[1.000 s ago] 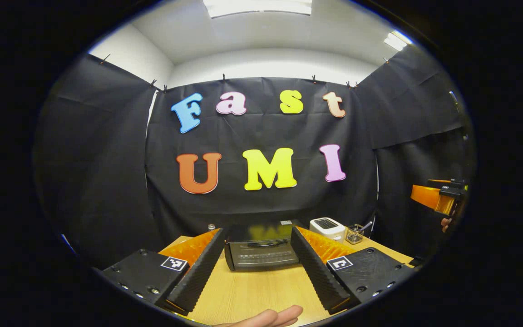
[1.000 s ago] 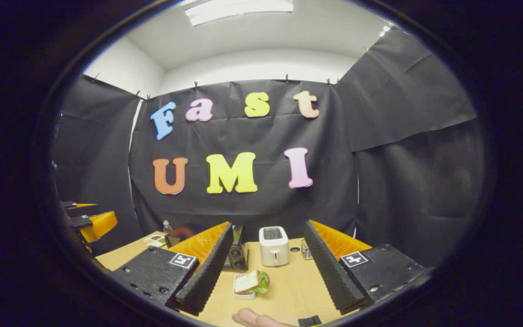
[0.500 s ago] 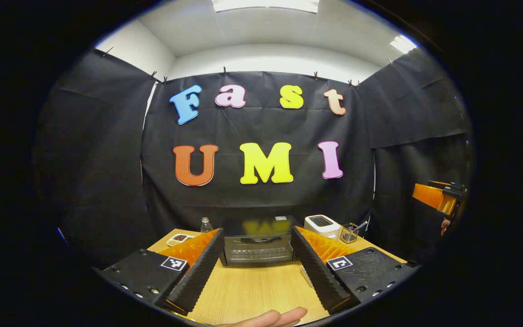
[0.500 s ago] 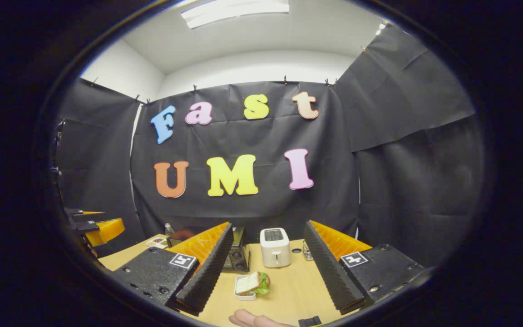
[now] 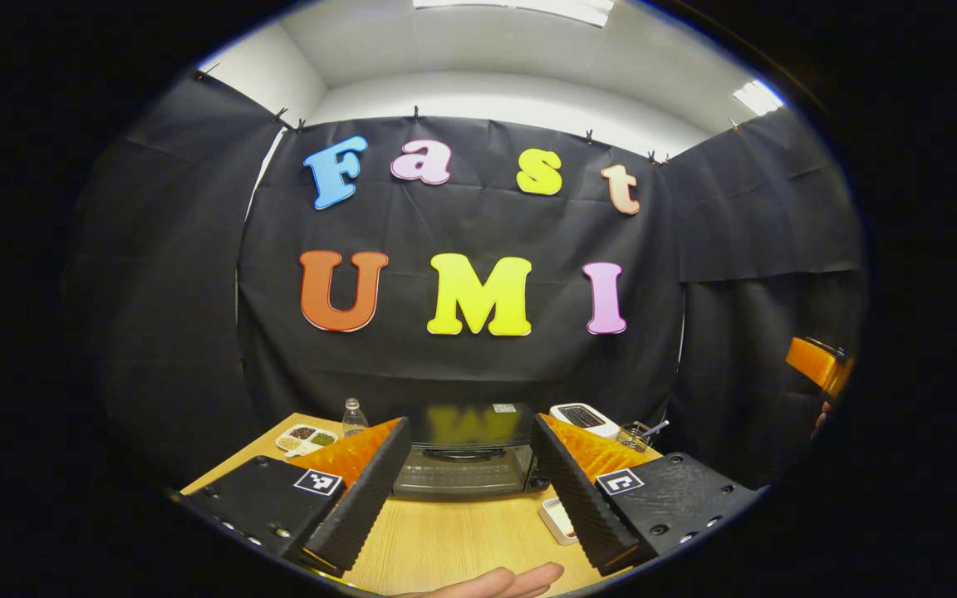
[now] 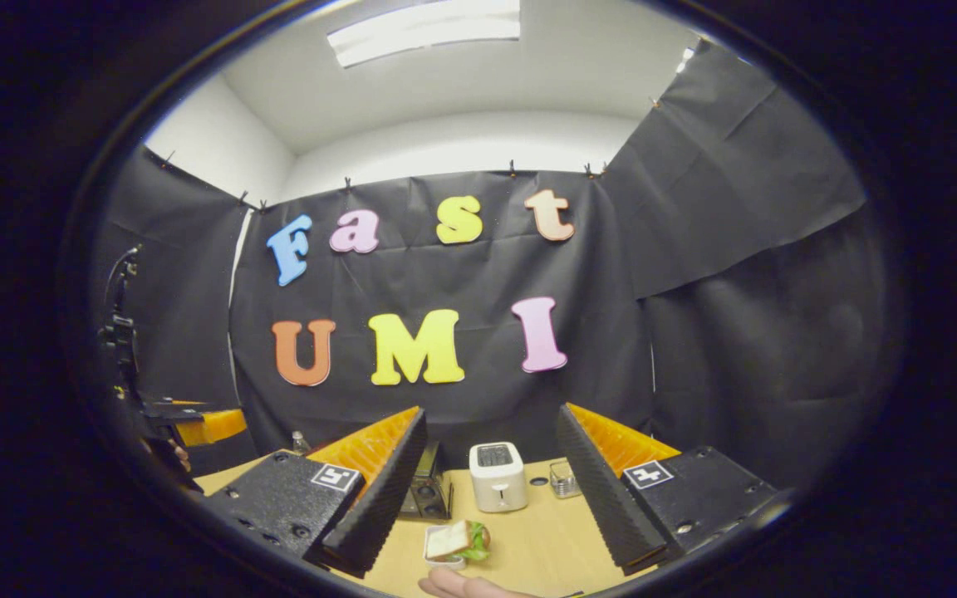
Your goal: Open the electric oven with the left hand, put the food in, and close the electric oven.
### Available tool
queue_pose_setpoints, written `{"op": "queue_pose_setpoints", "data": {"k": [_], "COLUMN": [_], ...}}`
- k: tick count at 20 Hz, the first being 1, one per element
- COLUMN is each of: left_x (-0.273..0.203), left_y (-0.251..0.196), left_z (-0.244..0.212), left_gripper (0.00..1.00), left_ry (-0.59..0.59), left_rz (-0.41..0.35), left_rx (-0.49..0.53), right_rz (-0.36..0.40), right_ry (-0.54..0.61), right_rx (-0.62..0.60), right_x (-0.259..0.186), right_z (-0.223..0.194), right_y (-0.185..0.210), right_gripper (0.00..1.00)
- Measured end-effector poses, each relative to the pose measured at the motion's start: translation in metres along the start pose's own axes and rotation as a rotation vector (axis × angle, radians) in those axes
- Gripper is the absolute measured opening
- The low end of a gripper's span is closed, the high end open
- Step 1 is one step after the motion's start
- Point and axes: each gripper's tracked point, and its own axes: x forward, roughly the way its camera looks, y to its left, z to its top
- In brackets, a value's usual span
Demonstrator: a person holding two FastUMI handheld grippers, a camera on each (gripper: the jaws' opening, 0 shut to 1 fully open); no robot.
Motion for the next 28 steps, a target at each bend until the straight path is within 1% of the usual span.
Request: {"op": "queue_pose_setpoints", "data": {"k": [2, 5, 10, 12, 15, 16, 18, 20, 21, 22, 23, 24, 25, 26, 27, 28], "left_x": [0.024, 0.061, 0.130, 0.157, 0.190, 0.199, 0.211, 0.222, 0.226, 0.227, 0.222, 0.221, 0.227, 0.222, 0.224, 0.222], "left_y": [-0.002, -0.003, -0.002, 0.001, -0.010, -0.011, -0.007, -0.006, -0.010, -0.016, -0.016, -0.017, -0.016, -0.014, -0.013, -0.012], "left_z": [-0.011, -0.029, -0.073, -0.092, -0.117, -0.126, -0.143, -0.152, -0.159, -0.167, -0.169, -0.160, -0.172, -0.176, -0.174, -0.179], "left_gripper": [0.92, 0.93, 0.92, 0.92, 0.92, 0.93, 0.93, 0.93, 0.93, 0.93, 0.93, 0.95, 0.93, 0.82, 0.95, 0.94], "left_ry": [0.045, 0.105, 0.219, 0.266, 0.324, 0.352, 0.405, 0.426, 0.441, 0.468, 0.486, 0.465, 0.490, 0.512, 0.495, 0.509], "left_rz": [-0.005, -0.001, 0.005, 0.024, -0.017, -0.019, 0.000, 0.012, 0.001, -0.013, 0.003, 0.000, 0.009, 0.023, 0.026, 0.038], "left_rx": [-0.015, -0.023, -0.022, -0.033, -0.081, -0.097, -0.110, -0.112, -0.121, -0.137, -0.124, -0.108, -0.093, -0.074, -0.045, -0.029], "right_rz": [-0.005, 0.024, 0.020, 0.016, 0.031, 0.021, 0.001, -0.008, -0.009, -0.009, -0.014, -0.021, -0.023, -0.022, -0.019, -0.014], "right_ry": [0.008, 0.023, 0.040, 0.059, 0.097, 0.099, 0.085, 0.064, 0.055, 0.048, 0.037, 0.027, 0.017, 0.010, 0.011, 0.017], "right_rx": [-0.020, -0.028, -0.051, -0.036, -0.025, -0.031, -0.038, -0.059, -0.080, -0.104, -0.121, -0.131, -0.132, -0.125, -0.116, -0.108], "right_x": [0.006, 0.020, 0.040, 0.046, 0.046, 0.046, 0.042, 0.039, 0.038, 0.039, 0.038, 0.039, 0.039, 0.040, 0.041, 0.042], "right_z": [-0.004, -0.008, -0.017, -0.021, -0.027, -0.025, -0.019, -0.014, -0.013, -0.010, -0.008, -0.005, -0.003, -0.002, -0.005, -0.009], "right_y": [-0.005, -0.001, -0.008, -0.014, -0.027, -0.036, -0.050, -0.056, -0.057, -0.059, -0.061, -0.063, -0.063, -0.064, -0.064, -0.064], "right_gripper": [1.00, 1.00, 1.00, 1.00, 1.00, 0.90, 0.89, 0.89, 1.00, 0.89, 0.90, 0.89, 0.89, 1.00, 1.00, 1.00]}}
